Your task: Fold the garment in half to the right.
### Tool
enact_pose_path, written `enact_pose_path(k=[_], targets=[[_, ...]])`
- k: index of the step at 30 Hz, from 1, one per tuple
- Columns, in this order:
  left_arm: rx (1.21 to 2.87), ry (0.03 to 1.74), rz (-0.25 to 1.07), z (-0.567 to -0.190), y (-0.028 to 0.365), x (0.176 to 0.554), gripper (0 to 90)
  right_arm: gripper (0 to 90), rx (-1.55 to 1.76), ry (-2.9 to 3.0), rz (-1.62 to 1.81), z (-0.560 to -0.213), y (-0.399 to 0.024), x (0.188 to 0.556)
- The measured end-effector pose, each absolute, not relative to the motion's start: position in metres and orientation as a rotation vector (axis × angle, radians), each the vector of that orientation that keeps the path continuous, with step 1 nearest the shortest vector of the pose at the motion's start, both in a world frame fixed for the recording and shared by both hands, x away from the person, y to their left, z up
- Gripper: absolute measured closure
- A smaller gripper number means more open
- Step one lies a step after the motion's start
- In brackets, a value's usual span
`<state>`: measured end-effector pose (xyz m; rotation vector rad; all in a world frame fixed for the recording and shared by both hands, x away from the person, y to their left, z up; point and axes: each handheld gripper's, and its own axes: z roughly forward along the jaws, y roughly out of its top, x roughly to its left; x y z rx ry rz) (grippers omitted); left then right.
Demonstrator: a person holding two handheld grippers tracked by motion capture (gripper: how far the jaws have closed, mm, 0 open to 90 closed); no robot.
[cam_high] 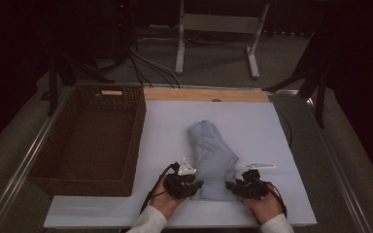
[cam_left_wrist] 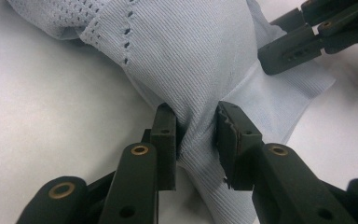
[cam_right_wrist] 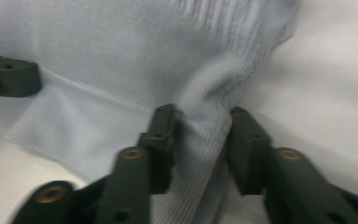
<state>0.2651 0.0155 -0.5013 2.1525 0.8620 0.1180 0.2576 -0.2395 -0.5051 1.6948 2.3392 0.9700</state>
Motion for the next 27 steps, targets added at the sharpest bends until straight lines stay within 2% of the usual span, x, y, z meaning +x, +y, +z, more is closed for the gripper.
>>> enact_pose_path(k=[2, 5, 27], targets=[[2.153, 0.861, 0.118, -0.5016, 0.0157, 0.2649, 70.3, 75.0, 1.681, 2.349, 0.964, -0.5042, -0.2379, 0.2564], [2.153, 0.862, 0.115, -0.5014, 0.016, 0.2646, 70.2, 78.1, 1.666, 2.349, 0.95, -0.5024, -0.2362, 0.256], [2.15, 0.849, 0.085, -0.5021, 0.013, 0.2565, 70.2, 78.7, 1.636, 2.37, 0.981, -0.4983, -0.2461, 0.2504]])
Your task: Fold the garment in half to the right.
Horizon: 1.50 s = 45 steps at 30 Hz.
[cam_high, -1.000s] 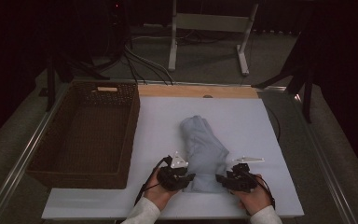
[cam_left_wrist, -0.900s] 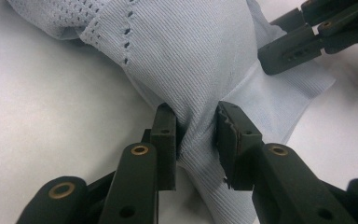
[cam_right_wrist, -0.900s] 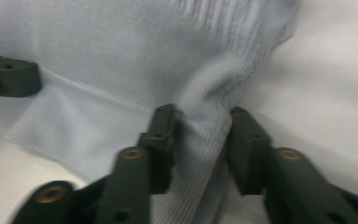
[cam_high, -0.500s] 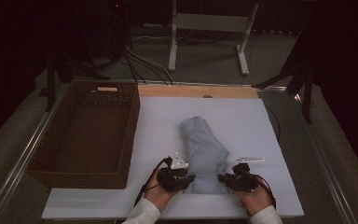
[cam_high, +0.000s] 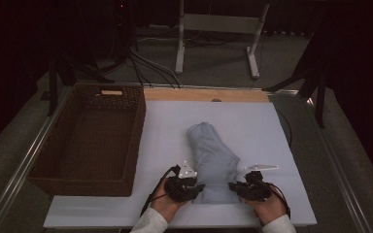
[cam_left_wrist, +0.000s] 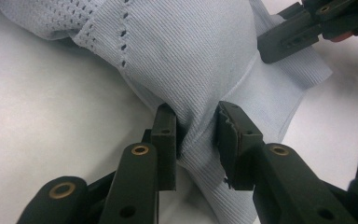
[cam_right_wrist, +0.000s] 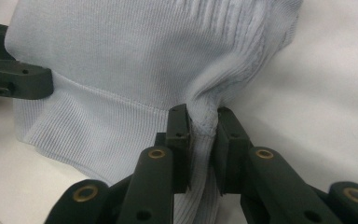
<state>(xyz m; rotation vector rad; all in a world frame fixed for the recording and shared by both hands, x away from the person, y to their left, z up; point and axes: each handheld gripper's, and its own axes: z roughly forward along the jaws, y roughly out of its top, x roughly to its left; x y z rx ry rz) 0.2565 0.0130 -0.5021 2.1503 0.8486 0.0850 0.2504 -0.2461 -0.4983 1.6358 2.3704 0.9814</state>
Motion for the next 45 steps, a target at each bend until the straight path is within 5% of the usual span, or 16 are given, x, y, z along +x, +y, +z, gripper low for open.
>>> enact_pose_path(k=[38, 45], targets=[[2.128, 0.811, 0.015, -0.503, 0.0, 0.234, 69.4, 78.5, 1.555, 2.399, 0.976, -0.495, -0.262, 0.235], [2.111, 0.773, -0.029, -0.5, 0.002, 0.235, 57.0, 78.5, 1.526, 2.41, 0.962, -0.492, -0.267, 0.233]])
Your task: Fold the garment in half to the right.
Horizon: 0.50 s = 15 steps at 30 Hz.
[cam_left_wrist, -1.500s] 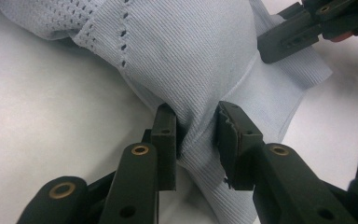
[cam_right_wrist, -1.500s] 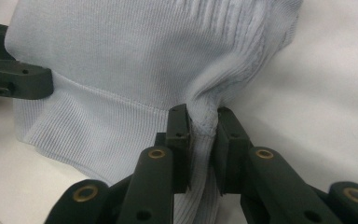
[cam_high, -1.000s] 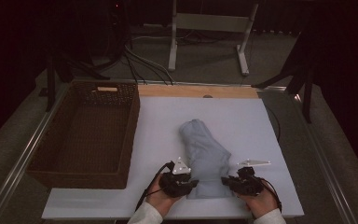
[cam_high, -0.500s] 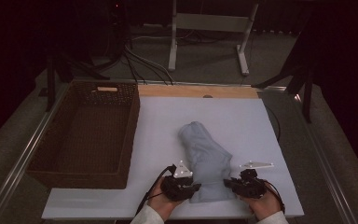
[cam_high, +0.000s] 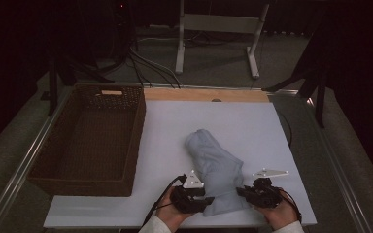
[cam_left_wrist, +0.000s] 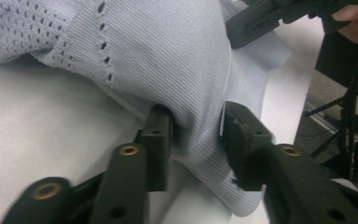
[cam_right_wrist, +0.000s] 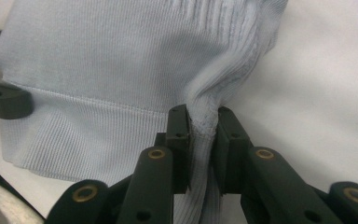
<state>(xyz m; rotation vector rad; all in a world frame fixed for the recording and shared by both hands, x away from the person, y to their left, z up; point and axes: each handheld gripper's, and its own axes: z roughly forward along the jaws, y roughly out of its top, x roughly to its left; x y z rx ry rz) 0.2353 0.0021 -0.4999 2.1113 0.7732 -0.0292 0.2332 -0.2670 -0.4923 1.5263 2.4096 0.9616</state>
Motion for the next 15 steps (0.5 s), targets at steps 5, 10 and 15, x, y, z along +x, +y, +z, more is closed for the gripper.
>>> enact_pose_path(k=[5, 10, 15], targets=[[2.071, 0.793, -0.001, -0.491, 0.012, 0.241, 43.3, 78.5, 1.524, 2.413, 0.961, -0.493, -0.267, 0.234], [2.009, 0.81, 0.057, -0.48, 0.021, 0.25, 27.8, 78.5, 1.52, 2.414, 0.957, -0.493, -0.267, 0.234], [1.94, 0.789, 0.078, -0.469, 0.03, 0.261, 16.3, 78.4, 1.514, 2.415, 0.956, -0.493, -0.267, 0.234]])
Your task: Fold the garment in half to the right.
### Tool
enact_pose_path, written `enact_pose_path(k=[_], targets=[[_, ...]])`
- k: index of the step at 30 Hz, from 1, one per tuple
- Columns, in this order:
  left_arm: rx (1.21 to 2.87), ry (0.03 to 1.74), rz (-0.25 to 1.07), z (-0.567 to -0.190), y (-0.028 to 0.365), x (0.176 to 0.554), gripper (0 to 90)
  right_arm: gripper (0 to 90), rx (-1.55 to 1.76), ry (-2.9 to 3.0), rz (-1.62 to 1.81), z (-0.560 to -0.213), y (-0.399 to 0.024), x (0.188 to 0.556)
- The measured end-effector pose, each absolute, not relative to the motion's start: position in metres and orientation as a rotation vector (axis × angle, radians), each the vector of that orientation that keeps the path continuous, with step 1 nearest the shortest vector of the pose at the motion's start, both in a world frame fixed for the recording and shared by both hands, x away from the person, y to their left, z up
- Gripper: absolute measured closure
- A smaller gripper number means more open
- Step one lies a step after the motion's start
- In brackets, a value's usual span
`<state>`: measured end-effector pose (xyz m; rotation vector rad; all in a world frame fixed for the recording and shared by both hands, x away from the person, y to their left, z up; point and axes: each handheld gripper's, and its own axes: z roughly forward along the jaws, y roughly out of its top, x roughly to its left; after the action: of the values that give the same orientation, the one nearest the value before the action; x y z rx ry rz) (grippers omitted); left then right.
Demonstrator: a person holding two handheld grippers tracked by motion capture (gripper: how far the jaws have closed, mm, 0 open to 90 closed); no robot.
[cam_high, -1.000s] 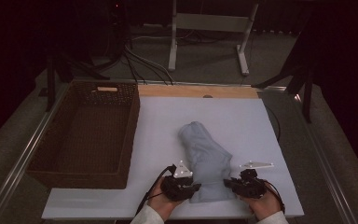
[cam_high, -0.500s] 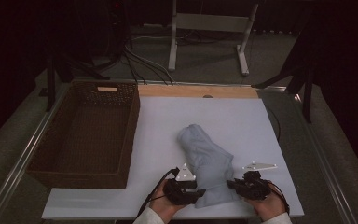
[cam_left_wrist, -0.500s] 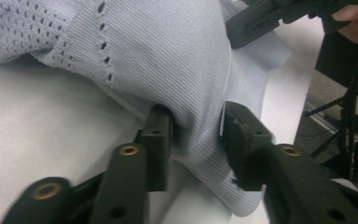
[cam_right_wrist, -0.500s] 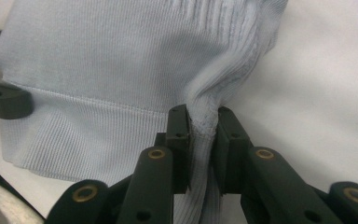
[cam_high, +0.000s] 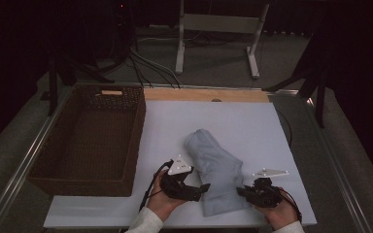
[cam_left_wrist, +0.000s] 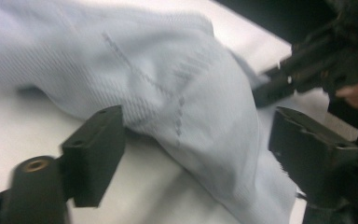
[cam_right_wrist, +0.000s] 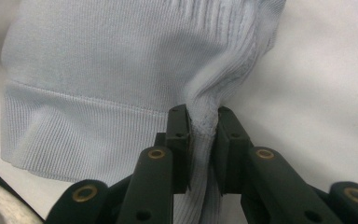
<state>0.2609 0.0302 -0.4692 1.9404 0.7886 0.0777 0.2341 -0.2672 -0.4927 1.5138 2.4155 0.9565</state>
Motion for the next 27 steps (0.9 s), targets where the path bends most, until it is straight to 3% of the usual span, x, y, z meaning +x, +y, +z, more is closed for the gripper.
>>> enact_pose_path(k=[13, 27], targets=[[1.854, 0.707, 0.133, -0.449, 0.037, 0.293, 2.2, 78.3, 1.515, 2.418, 0.962, -0.493, -0.268, 0.234], [1.865, 0.685, 0.205, -0.446, 0.032, 0.324, 1.9, 78.3, 1.517, 2.422, 0.962, -0.493, -0.268, 0.235]])
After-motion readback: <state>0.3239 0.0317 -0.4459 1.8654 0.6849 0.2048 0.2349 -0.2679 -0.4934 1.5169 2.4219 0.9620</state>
